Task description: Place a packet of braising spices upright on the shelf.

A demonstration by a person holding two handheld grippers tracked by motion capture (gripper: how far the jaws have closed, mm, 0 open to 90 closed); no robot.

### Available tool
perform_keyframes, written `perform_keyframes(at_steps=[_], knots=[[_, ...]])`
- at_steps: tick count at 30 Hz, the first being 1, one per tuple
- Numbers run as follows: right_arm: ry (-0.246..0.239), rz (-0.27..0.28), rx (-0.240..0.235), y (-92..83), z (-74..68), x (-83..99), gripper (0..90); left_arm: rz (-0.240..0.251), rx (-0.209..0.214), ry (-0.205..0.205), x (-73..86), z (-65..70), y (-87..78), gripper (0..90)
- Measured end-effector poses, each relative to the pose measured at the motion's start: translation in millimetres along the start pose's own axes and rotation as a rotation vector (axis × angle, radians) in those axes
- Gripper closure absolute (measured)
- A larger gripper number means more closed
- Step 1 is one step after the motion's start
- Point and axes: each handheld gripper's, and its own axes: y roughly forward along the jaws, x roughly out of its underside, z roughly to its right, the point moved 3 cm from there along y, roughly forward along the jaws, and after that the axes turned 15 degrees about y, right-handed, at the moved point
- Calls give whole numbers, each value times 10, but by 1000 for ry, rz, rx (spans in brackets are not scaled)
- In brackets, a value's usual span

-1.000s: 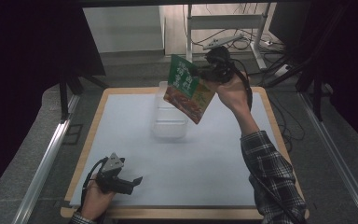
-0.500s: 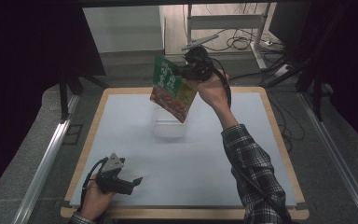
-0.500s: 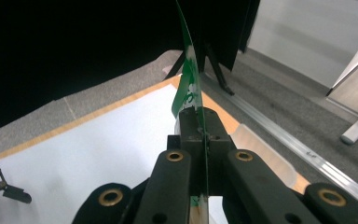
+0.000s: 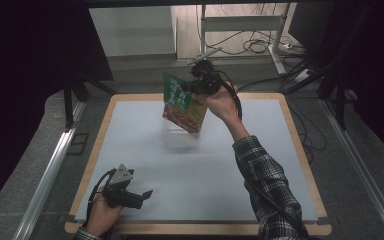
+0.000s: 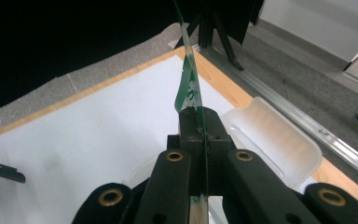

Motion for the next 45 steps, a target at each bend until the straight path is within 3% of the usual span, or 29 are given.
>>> perform_keyframes(at_steps=[13,17,23,24,25,30,31,36,45], knots=[[11,-93,15,328,43,173,892,-13,3,10,2,3,6,0],[13,-87,15,365,50,167,892,-16,2,12,3,4,9,0],[-2,-86,70,411,92,175,870,-27,0,18,4,14,17,0],[1,-85,67,408,100,179,854,-25,-1,16,4,14,16,0],[8,-85,66,396,102,182,771,-21,-1,13,4,11,12,0],[-13,-63,66,361,103,178,691,-21,0,9,6,6,10,0],[-16,-51,68,340,97,175,640,-22,1,10,5,8,12,0],[-36,-41,72,315,86,185,543,-23,5,8,3,13,14,0],[-23,-15,65,242,113,187,398,-27,7,11,3,16,18,0]])
